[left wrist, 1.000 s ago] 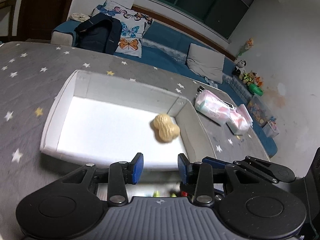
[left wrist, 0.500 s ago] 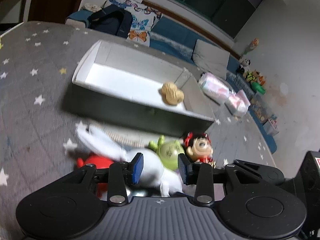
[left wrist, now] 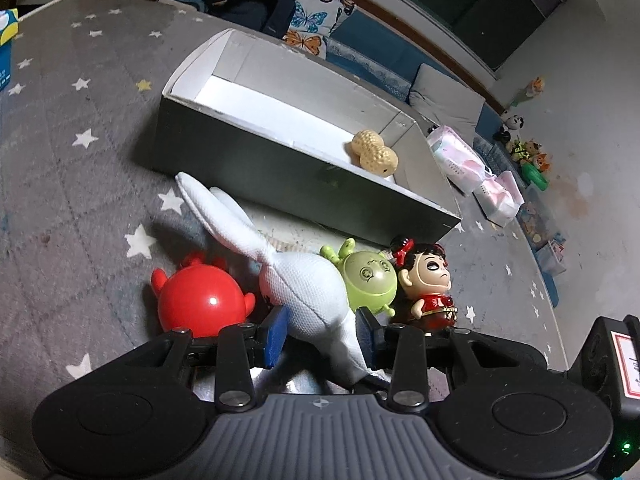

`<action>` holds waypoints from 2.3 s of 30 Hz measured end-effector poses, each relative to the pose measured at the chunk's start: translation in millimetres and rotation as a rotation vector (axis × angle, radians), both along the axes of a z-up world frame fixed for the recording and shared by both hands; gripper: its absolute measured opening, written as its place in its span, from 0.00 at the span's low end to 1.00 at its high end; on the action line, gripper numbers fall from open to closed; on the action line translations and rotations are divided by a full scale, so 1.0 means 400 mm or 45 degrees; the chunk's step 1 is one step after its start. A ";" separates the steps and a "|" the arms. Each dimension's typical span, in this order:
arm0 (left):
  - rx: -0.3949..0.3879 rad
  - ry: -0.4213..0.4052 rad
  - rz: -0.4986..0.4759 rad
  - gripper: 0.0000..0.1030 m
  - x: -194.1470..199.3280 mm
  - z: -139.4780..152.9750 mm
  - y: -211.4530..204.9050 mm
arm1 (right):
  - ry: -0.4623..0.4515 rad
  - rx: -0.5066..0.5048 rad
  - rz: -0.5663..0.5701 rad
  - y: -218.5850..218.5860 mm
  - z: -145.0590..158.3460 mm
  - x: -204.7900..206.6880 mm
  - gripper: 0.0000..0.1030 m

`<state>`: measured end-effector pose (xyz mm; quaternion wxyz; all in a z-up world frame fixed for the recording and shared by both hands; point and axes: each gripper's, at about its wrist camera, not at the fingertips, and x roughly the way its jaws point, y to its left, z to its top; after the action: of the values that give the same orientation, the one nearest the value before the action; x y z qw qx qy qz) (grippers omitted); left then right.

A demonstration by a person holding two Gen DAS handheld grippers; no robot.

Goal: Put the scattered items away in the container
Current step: 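Grasp the white plush rabbit with the right gripper, then carry the rabbit with the right gripper into the box, then open the right gripper to release the rabbit in the box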

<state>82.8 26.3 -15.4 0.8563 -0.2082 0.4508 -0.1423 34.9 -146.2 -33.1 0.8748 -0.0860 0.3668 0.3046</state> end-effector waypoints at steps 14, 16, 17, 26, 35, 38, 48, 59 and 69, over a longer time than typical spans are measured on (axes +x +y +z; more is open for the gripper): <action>-0.081 -0.036 -0.026 0.39 -0.039 0.050 0.011 | -0.079 0.103 0.012 -0.032 0.080 -0.059 0.25; -0.092 -0.070 -0.032 0.39 -0.046 0.075 0.009 | -0.106 0.120 0.014 -0.039 0.103 -0.067 0.25; -0.096 -0.092 -0.034 0.39 -0.048 0.090 0.008 | -0.122 0.132 0.016 -0.043 0.117 -0.069 0.25; -0.107 -0.268 -0.055 0.39 0.050 0.211 -0.016 | -0.272 0.145 -0.024 -0.073 0.224 0.020 0.25; -0.121 -0.299 -0.010 0.39 0.237 0.214 -0.036 | -0.262 0.050 -0.066 -0.059 0.225 0.239 0.25; -0.124 -0.261 -0.001 0.39 0.293 0.186 -0.038 | -0.235 0.014 -0.060 -0.043 0.199 0.300 0.25; -0.097 -0.120 0.036 0.39 0.413 0.072 -0.027 | -0.158 -0.103 0.004 0.010 0.126 0.431 0.25; -0.077 -0.038 0.065 0.39 0.476 0.016 -0.019 | -0.030 -0.242 0.115 0.045 0.069 0.518 0.25; -0.051 -0.031 0.064 0.39 0.462 0.014 -0.014 | -0.092 -0.464 0.211 0.076 0.035 0.503 0.37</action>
<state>267.6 20.8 -10.0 0.8607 -0.2348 0.4320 -0.1323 236.0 -115.7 -19.2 0.8292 -0.2837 0.3761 0.3008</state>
